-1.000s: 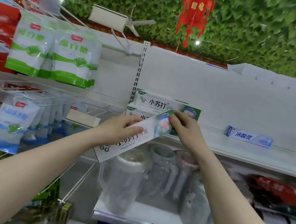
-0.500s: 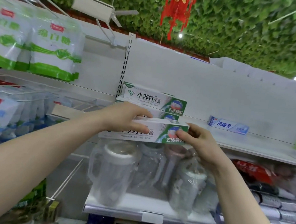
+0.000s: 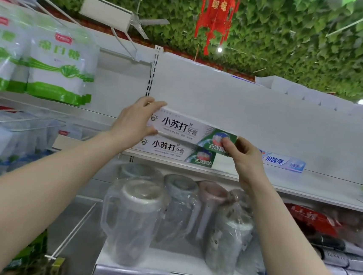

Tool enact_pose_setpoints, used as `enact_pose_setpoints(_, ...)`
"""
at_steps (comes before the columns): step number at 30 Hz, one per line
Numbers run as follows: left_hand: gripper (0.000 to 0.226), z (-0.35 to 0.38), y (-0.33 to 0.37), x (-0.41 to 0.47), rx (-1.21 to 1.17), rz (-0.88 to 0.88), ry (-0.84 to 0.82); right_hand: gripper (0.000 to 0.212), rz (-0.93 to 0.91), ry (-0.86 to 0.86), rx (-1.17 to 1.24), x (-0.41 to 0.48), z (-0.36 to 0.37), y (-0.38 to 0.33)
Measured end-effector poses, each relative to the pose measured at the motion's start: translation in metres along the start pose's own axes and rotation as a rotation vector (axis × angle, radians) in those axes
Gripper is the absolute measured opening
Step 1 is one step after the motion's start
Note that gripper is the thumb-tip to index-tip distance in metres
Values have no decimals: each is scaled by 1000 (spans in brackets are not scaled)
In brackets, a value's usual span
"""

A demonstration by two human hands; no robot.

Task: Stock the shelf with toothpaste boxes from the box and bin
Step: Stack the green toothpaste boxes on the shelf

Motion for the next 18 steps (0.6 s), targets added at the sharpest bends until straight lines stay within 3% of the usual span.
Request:
enact_pose_setpoints(3, 81, 15, -10, 10, -83, -56, -126, 30, 32, 48, -136, 17, 6, 15)
enact_pose_setpoints(5, 68, 20, -11, 10, -148, -42, -84, 36, 42, 29, -176, 22, 9, 22)
enact_pose_setpoints(7, 58, 23, -11, 11, -196, -35, -15, 24, 31, -7, -180, 27, 10, 25)
enact_pose_setpoints(11, 62, 28, -12, 9, -202, -108, 25, 33, 46, -49, -177, 37, 10, 29)
enact_pose_setpoints(18, 60, 37, -12, 5, -289, -159, 119, 26, 156, -141, -139, 53, 10, 33)
Point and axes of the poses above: each hand's wrist, its own x-axis towards the middle knuckle, its own z-axis out of the palm, y = z × x, the point moved 1 cm from there along x, towards the middle knuckle, and after that the axes turned 13 degrees about -y, right-handed, at the moved point
